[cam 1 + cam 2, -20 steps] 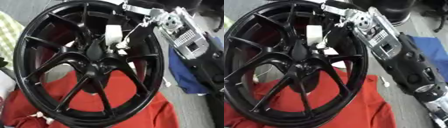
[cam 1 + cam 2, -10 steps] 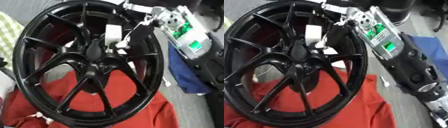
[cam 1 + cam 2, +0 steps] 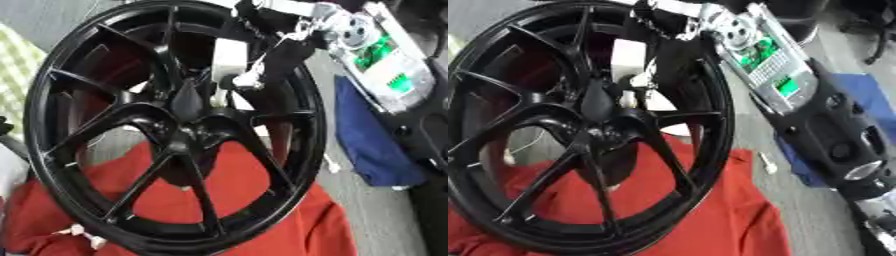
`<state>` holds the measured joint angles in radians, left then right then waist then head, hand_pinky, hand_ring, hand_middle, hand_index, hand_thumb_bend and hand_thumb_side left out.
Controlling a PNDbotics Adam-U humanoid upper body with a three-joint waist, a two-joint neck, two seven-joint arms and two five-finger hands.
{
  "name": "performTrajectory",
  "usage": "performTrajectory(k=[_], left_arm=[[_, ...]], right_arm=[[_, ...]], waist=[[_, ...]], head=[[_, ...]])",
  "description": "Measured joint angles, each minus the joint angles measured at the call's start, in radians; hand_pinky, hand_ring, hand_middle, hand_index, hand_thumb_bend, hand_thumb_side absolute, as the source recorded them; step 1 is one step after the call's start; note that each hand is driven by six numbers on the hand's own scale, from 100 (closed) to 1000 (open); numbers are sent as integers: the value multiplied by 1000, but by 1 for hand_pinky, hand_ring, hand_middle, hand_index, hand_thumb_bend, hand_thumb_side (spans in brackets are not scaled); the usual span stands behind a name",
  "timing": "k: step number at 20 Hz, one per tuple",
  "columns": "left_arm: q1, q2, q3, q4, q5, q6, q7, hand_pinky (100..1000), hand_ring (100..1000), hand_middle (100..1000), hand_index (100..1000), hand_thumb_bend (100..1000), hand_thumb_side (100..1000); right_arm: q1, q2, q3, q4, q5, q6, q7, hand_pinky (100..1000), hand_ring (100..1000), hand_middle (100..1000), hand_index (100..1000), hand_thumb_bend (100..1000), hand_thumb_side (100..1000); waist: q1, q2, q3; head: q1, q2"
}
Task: Pull the pin out of the wheel hub.
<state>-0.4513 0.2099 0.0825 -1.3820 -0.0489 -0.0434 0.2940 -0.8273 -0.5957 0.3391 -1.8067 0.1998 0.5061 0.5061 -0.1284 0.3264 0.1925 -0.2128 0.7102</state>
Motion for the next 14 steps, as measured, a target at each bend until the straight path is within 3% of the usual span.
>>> performTrajectory(k=[14], left_arm=[[8,-8,0,7,-4,4,3,672,521,482,743,100,930]], right_arm=[[-30,-75,-64,-77,-68,45,-47,575,540,182,431,393,100]], waist=[[-3,-28,-6]], head=[[-9,7]])
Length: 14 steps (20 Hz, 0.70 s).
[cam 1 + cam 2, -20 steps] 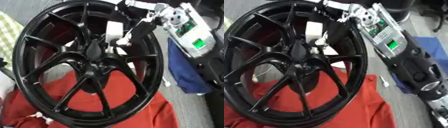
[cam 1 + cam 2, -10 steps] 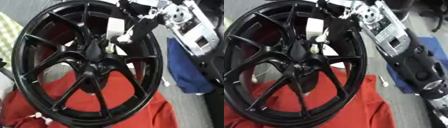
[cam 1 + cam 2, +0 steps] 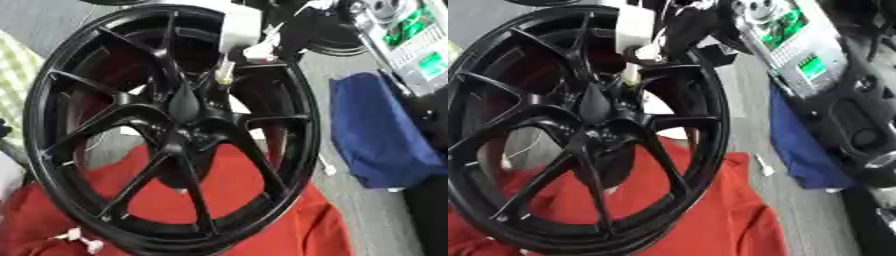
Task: Pull the pin out of the wheel hub.
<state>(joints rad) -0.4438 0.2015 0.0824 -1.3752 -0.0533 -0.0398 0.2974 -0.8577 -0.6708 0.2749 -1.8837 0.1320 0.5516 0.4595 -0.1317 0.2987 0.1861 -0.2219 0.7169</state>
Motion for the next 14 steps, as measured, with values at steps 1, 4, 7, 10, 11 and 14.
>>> performTrajectory(k=[1,4,7,10,11,14], left_arm=[[1,0,0,0,0,0,0,672,521,482,743,100,929],[2,0,0,5,-2,0,0,672,521,482,743,100,929],[2,0,0,6,-4,0,0,672,520,482,743,100,930],[3,0,0,6,-5,1,1,671,520,482,743,100,931],[3,0,0,6,-5,2,2,671,520,482,743,100,930],[7,1,2,6,-5,3,8,671,519,482,743,100,928]], right_arm=[[-3,-4,-6,-4,-7,4,-4,572,540,182,431,393,100],[-6,-12,-29,-14,-35,17,-21,564,542,184,433,394,100],[-8,-28,-64,-19,-77,28,-51,552,546,190,434,397,100],[7,-52,-115,-19,-123,34,-89,537,549,196,436,401,100],[20,-64,-135,-19,-139,34,-103,535,549,197,436,402,100],[72,-112,-205,-17,-188,23,-148,530,550,201,437,401,100]], waist=[[0,-1,0],[0,-3,0],[0,-3,-2],[0,-3,-7],[0,-3,-10],[1,-3,-28]], head=[[0,1],[-1,2],[0,2],[5,2],[9,2],[30,3]])
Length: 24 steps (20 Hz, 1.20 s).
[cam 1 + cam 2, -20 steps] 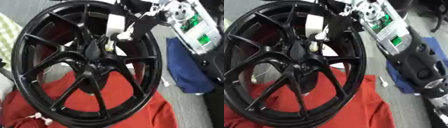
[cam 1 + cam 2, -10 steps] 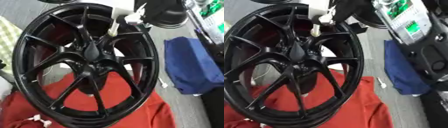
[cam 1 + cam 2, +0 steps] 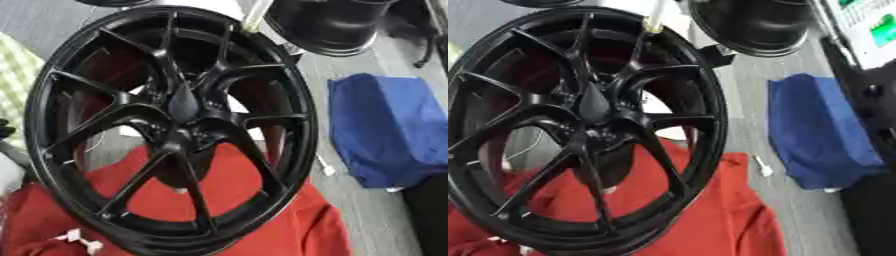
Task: Pull the pin out of the wheel hub.
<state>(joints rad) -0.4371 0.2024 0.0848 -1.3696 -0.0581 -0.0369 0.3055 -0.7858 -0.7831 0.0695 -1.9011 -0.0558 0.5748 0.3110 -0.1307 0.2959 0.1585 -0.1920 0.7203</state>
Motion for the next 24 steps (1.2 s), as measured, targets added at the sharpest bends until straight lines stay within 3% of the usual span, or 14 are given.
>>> performTrajectory(k=[7,10,14,16,17,18,20,22,24], left_arm=[[27,27,37,-7,14,1,37,671,519,482,742,100,925],[31,38,55,-13,26,2,58,671,519,482,742,100,919],[30,44,70,-20,38,1,77,671,518,481,742,100,917],[30,44,73,-23,41,1,81,671,518,482,742,100,916],[30,43,73,-24,42,0,82,671,518,482,742,100,916],[28,42,73,-25,43,1,83,671,518,482,742,100,916],[24,37,73,-25,45,1,84,670,518,481,742,100,914],[23,31,73,-26,48,1,84,670,518,481,742,100,912],[22,25,72,-26,48,1,84,670,518,481,742,100,912]], right_arm=[[178,-161,-182,37,-109,-54,-114,558,560,214,439,390,100],[260,-180,-266,79,-111,-81,-164,569,583,239,449,403,100],[363,-118,-362,120,-67,-114,-229,580,626,293,475,420,100],[413,-71,-406,152,-38,-129,-259,603,676,360,520,508,149],[438,-46,-424,173,-23,-137,-275,634,722,444,587,591,241],[465,-21,-438,194,-7,-146,-292,638,730,459,601,603,253],[517,31,-448,223,25,-170,-324,681,816,670,743,692,340],[571,85,-449,238,58,-200,-358,707,882,835,840,664,427],[625,139,-450,239,91,-232,-392,715,901,893,872,621,480]], waist=[[19,3,-80],[31,14,-105],[52,30,-112],[62,30,-114],[67,30,-112],[71,30,-109],[77,31,-101],[80,31,-94],[80,31,-87]], head=[[112,4],[158,-4],[182,-19],[185,-20],[184,-22],[182,-24],[178,-29],[170,-30],[161,-35]])
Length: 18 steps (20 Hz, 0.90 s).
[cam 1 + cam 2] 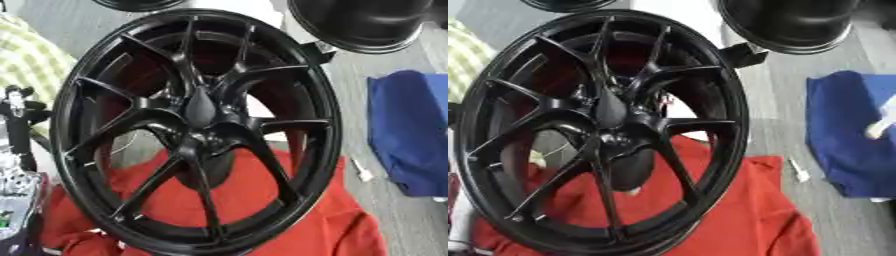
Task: Pull the pin out of the wheel hub.
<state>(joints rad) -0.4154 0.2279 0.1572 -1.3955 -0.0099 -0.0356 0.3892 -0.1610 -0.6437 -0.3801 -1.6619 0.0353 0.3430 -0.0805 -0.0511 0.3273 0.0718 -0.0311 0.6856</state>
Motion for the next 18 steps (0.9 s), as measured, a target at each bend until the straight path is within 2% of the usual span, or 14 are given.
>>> performTrajectory(k=[2,6,7,9,10,11,12,13,18], left_arm=[[0,0,0,0,0,0,0,670,518,481,742,100,913],[0,-5,-6,0,0,0,-3,670,518,481,742,100,912],[0,-7,-6,0,-1,0,-5,670,518,481,742,100,912],[0,-8,-9,0,-3,-1,-7,670,518,481,742,100,912],[0,-8,-11,0,-4,0,-8,670,518,481,742,100,912],[0,-8,-12,0,-5,0,-9,670,518,481,742,100,912],[0,-8,-12,0,-6,0,-10,670,518,481,742,100,912],[0,-8,-13,0,-7,0,-10,670,518,481,742,100,912],[-2,-9,-15,0,-8,0,-14,670,518,480,742,100,912]], right_arm=[[53,53,-1,-5,33,-33,-33,716,904,902,878,610,489],[154,157,-7,-64,71,-82,-99,702,897,890,874,574,429],[171,183,-8,-86,74,-90,-115,700,896,887,875,562,435],[186,232,-7,-132,79,-96,-147,699,895,884,886,507,514],[189,250,-5,-154,79,-95,-164,699,895,884,886,507,514],[189,263,0,-173,79,-93,-182,690,884,854,874,468,536],[189,271,5,-185,79,-91,-199,686,876,835,861,499,494],[186,276,11,-193,78,-90,-216,677,860,800,830,634,394],[141,283,45,-199,19,-120,-301,673,853,748,794,642,324]], waist=[[0,0,6],[-3,0,19],[-5,-1,21],[-10,-1,25],[-11,-1,27],[-12,-1,28],[-12,-1,28],[-12,-1,30],[-10,-1,37]], head=[[-9,-1],[-24,-1],[-27,-1],[-33,-1],[-36,-1],[-38,-1],[-41,-1],[-44,-2],[-52,-8]])
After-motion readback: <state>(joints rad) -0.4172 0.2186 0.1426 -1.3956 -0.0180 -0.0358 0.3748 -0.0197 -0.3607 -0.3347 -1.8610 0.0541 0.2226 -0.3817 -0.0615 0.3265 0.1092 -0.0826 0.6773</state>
